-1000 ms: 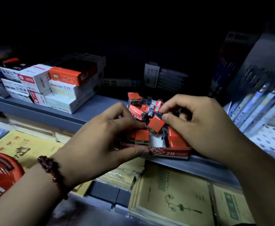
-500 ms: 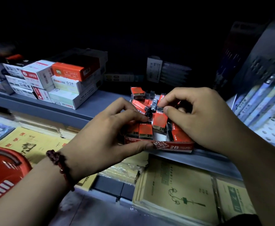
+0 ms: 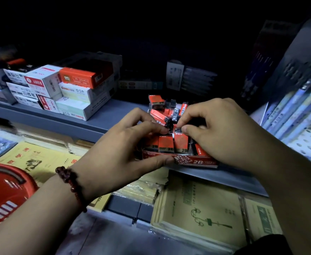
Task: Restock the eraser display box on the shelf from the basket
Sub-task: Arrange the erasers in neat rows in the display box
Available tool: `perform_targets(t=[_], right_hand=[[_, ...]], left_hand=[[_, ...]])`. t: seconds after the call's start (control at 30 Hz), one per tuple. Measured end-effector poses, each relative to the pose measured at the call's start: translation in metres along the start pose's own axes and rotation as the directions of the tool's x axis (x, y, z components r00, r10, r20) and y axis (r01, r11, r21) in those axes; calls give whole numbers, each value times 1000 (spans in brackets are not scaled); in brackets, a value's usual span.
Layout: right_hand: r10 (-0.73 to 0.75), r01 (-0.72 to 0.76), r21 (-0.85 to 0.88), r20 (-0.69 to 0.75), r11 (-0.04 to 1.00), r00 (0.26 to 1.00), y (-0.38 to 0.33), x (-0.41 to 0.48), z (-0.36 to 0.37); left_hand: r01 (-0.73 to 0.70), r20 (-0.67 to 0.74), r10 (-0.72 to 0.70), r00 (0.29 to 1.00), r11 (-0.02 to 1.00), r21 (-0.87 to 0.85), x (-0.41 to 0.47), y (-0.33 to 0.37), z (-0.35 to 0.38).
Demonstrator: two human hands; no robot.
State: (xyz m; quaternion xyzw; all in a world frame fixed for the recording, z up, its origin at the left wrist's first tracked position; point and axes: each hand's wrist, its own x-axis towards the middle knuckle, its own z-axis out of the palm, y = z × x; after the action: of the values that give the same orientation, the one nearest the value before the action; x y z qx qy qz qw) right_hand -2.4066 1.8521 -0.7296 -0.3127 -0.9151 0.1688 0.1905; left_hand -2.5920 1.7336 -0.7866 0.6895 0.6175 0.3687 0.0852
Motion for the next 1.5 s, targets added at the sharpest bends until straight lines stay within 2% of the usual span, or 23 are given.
perform_targets(t=[0.43,0.5,0.7,0.93,1.03,1.17,1.4,1.5], right_hand=[[-31,87,-259,216,962,976,-8,-1,7],[-33,103,-301,228,948,973,-13,-2,9],[-28,95,-271,241,958,970,-10,-3,6],[-67,155,-372,239,915,969,-10,-9,11],[-89,155,-344,201,926,976,-6,-9,14],[-91,117,-191,140,975,986,3,-6,12],[-150,170,-92,190,981,970,10,-5,8],[-160,176,-88,164,980,973,11,-6,10]], left_hand=[[-9,21,9,1000,1000,-18,-4,-1,-1],[-18,20,19,1000,1000,-7,-5,-1,-1],[-10,-5,10,1000,999,-44,-8,-4,-2],[14,-12,-15,1000,993,-114,-9,-3,0],[30,-18,-33,999,986,-162,-8,-2,1],[73,-40,-83,996,975,-208,-8,-2,0],[110,-50,-125,991,965,-239,-6,0,-3],[111,-53,-127,991,965,-239,-6,-3,-2]])
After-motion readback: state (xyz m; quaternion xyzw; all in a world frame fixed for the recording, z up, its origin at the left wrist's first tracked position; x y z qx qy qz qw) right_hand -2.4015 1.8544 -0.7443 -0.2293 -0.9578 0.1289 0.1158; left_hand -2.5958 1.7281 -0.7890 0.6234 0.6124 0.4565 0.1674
